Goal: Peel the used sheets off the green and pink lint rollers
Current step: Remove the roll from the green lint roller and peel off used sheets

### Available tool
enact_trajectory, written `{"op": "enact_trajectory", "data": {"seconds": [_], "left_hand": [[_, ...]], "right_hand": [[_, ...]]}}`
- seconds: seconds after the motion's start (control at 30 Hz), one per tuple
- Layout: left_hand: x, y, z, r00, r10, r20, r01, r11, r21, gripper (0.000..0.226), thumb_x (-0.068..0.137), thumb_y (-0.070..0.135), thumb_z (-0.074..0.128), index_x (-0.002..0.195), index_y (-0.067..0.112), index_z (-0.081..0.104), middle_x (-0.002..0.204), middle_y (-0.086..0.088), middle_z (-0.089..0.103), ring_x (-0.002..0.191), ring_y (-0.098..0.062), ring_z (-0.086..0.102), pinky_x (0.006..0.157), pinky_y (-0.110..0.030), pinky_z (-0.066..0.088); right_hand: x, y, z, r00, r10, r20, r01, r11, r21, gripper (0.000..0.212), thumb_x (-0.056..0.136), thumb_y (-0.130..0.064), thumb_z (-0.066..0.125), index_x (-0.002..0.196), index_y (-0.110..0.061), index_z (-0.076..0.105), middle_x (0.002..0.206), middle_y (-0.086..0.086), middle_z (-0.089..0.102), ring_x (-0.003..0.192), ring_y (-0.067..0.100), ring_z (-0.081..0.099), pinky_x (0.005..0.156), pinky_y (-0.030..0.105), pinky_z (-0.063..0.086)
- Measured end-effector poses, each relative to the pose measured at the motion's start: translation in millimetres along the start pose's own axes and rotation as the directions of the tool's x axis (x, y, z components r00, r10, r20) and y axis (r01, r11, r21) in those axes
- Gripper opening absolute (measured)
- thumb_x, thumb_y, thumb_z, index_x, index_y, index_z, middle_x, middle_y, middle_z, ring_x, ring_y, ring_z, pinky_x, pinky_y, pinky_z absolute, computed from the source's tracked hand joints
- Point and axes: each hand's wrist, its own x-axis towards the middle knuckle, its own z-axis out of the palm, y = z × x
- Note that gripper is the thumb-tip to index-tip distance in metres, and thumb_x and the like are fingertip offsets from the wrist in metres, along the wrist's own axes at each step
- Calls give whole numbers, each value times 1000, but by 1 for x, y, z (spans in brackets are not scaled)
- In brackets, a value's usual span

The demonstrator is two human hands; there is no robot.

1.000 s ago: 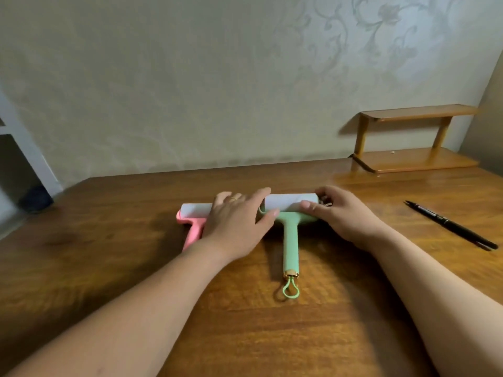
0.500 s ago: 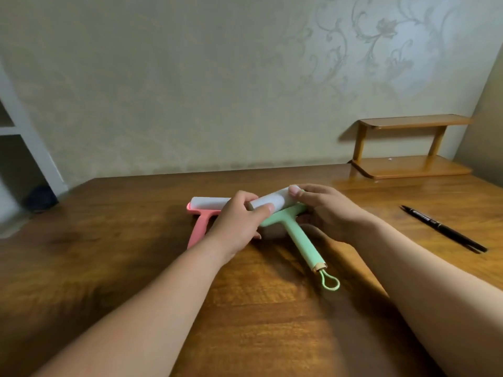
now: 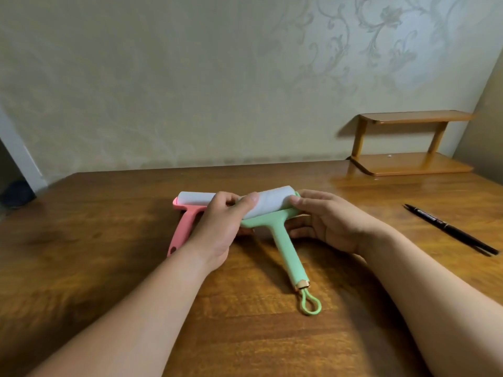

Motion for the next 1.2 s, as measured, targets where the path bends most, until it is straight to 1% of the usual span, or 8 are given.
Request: {"op": "enact_trajectory", "data": {"seconds": [0.23, 0.37, 0.6, 0.7, 0.83, 0.97, 1.07, 1.2], "left_hand": [[-7, 6, -1, 982, 109, 153, -133, 978, 162, 51, 80, 56, 85, 124, 32, 73, 123, 3, 75, 116, -19, 71, 91, -34, 56], [-10, 9, -6, 964, 118, 238, -189, 935, 301, 59, 70, 56, 86, 116, 28, 65, 111, 3, 70, 98, -12, 67, 84, -33, 53], [-19, 13, 4, 951, 63, 302, -165, 931, 327, 69, 79, 78, 75, 136, 39, 65, 120, 8, 81, 110, -11, 79, 96, -42, 63], [-21, 12, 10, 979, 95, 181, -143, 950, 276, 57, 86, 74, 69, 128, 35, 66, 121, 0, 79, 112, -22, 77, 104, -51, 60], [-21, 13, 12, 997, 26, 68, -29, 999, 39, 39, 105, 62, 65, 129, 31, 62, 131, -5, 74, 123, -25, 72, 108, -45, 58], [-22, 13, 16, 994, -20, 109, 38, 985, -170, 33, 112, 40, 65, 139, 23, 59, 137, -13, 72, 125, -31, 71, 100, -44, 62], [-23, 11, 18, 989, 12, 148, 22, 974, -226, 43, 106, 36, 76, 142, 24, 55, 139, -10, 73, 127, -26, 73, 104, -43, 63], [-23, 13, 18, 986, 56, 156, -17, 970, -242, 51, 96, 38, 86, 138, 29, 59, 135, -3, 76, 120, -13, 76, 101, -31, 60]], "right_hand": [[-2, -3, -3, 996, -76, 39, 76, 997, -16, 53, 98, -18, 71, 150, -13, 61, 133, 22, 72, 111, 29, 74, 88, 39, 64], [1, -2, -2, 996, -86, 23, 87, 996, -28, 57, 91, -19, 79, 146, -17, 64, 117, 14, 73, 93, 24, 72, 78, 33, 62], [-4, -4, 5, 982, -162, 94, 181, 949, -260, 40, 101, -32, 74, 139, -19, 72, 127, 15, 77, 107, 33, 71, 91, 42, 57], [-9, -10, 13, 951, -302, -66, 208, 784, -585, 41, 100, -44, 73, 134, -23, 71, 115, 3, 82, 101, 20, 77, 90, 40, 60], [-17, -15, 22, 737, -652, -177, 164, 426, -890, 13, 101, -39, 73, 110, -29, 74, 94, -11, 74, 82, 2, 68, 64, 14, 50], [-16, -9, 34, 864, -480, -149, 140, 515, -846, 39, 105, -53, 60, 87, -23, 78, 73, -6, 78, 62, 5, 73, 52, 15, 50], [-12, -3, 38, 929, -321, -183, 20, 539, -842, 69, 94, -77, 52, 92, -14, 78, 80, 2, 82, 73, 17, 80, 68, 34, 65], [-7, -1, 37, 987, -120, -110, 62, 901, -429, 77, 86, -72, 66, 123, -4, 74, 116, 18, 81, 111, 34, 79, 90, 41, 67]]}}
